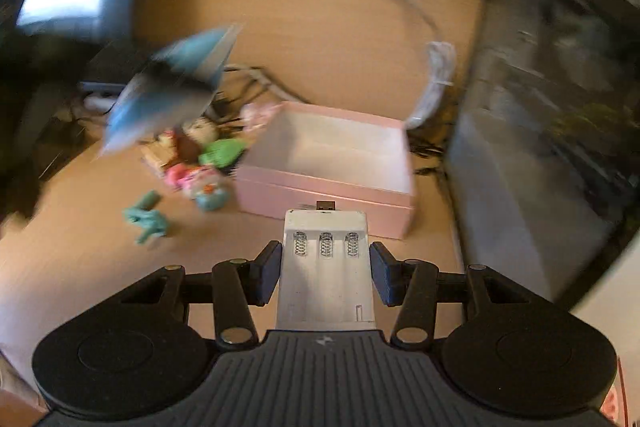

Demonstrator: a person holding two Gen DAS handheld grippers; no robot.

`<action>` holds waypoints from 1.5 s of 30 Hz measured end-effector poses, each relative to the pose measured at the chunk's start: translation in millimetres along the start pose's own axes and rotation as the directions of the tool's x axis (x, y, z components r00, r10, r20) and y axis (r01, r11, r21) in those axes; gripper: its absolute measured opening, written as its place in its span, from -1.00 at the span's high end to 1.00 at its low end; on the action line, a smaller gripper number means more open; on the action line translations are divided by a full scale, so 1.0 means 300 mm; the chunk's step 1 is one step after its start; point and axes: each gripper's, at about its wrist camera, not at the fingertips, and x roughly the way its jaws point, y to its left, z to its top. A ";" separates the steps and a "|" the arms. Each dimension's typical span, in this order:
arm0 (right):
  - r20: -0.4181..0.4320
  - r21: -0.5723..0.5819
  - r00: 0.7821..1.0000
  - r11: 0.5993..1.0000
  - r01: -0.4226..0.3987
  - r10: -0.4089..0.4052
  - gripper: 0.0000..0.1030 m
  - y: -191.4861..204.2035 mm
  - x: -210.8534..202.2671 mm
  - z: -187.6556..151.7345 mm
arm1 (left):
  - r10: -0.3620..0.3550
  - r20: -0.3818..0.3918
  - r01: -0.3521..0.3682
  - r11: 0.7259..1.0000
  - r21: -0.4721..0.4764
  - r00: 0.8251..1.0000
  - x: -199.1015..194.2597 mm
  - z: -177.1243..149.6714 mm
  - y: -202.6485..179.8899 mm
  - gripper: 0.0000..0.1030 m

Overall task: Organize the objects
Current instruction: 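Lower the bag into the pink box with the left tool while the right tool drops the battery holder in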

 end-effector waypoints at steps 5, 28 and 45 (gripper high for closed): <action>0.006 0.045 1.000 0.999 0.001 -0.001 0.08 -0.055 0.020 -0.033 | 0.110 -0.149 -0.103 0.993 0.053 0.983 0.295 -0.072 -0.050 -0.14; 0.093 0.058 0.993 0.995 -0.077 0.071 0.08 -0.079 0.261 0.147 | 0.227 -0.024 -0.228 0.964 -0.135 0.974 0.012 -0.093 0.163 -0.10; -0.001 0.068 0.994 0.992 -0.106 0.106 -0.57 0.009 0.345 0.128 | 0.204 -0.261 -0.259 0.946 -0.195 0.943 -0.163 -0.350 0.253 -0.06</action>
